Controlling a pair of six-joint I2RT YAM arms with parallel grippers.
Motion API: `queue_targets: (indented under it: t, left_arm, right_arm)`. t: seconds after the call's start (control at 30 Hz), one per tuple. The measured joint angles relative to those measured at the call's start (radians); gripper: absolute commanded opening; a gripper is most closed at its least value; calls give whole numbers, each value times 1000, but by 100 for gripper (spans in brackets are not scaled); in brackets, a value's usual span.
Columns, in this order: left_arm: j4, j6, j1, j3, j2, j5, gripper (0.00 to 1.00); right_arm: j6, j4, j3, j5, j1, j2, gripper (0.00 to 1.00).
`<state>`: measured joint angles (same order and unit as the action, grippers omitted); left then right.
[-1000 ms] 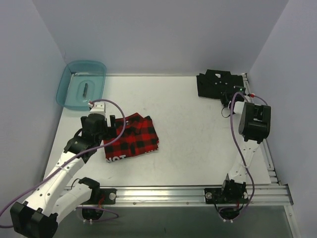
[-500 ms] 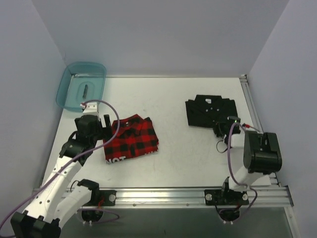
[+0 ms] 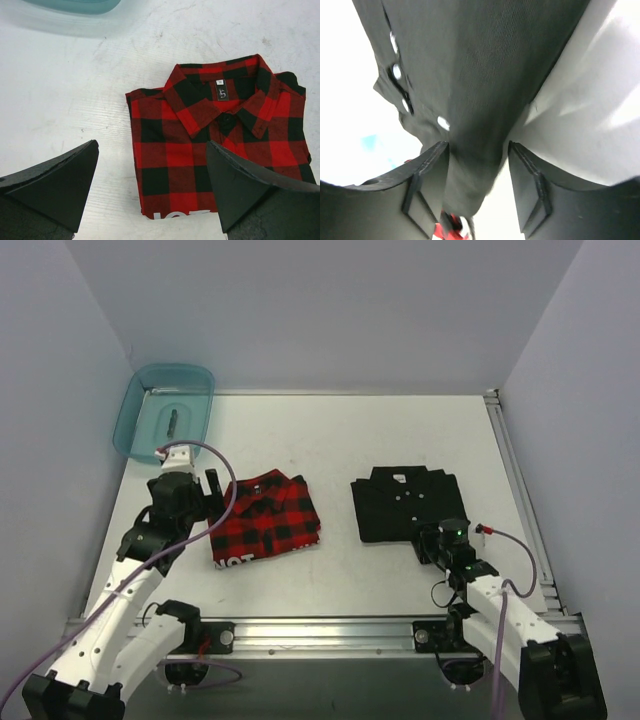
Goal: Fold and stack the long sleeve shirts
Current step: Neatly place the folded shirt to the corner
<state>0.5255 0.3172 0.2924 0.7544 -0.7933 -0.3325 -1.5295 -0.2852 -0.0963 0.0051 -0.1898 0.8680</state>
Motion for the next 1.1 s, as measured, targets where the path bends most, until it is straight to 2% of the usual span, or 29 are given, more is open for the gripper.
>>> queue_targets:
  t: [0.17, 0.2, 0.23, 0.27, 0.33, 0.37, 0.43, 0.57, 0.63, 0.9, 1.1]
  left_arm:
    - [2, 39, -1, -3, -13, 28, 97]
    - [1, 47, -1, -5, -17, 35, 97]
    - [1, 56, -2, -7, -20, 45, 97]
    - [2, 67, -2, -10, -23, 53, 98]
    - [7, 93, -5, -16, -37, 68, 97]
    - [9, 104, -6, -18, -47, 76, 97]
    - [11, 129, -13, -26, -68, 97, 97]
    - [14, 174, -48, -43, -117, 154, 97]
    - [17, 191, -68, -55, -138, 181, 97]
    - [24, 248, -118, -97, -149, 236, 97]
    - [17, 305, -178, -176, -150, 303, 97]
  right_arm:
    - [132, 334, -127, 32, -27, -168, 51]
    - [170, 389, -162, 37, -28, -203, 53]
    - [206, 436, -196, 39, -28, -231, 61]
    - [249, 476, -232, 39, -28, -250, 61]
    - [343, 535, -316, 22, -32, -264, 61]
    - [389, 550, -357, 6, -35, -248, 56]
    - [472, 549, -428, -40, -45, -185, 50]
    - [597, 477, -525, -135, -87, 14, 29]
    - [639, 412, -540, -169, -119, 133, 25]
    - [687, 206, -513, -211, -241, 447, 20]
    - [725, 190, -506, -222, -310, 557, 20]
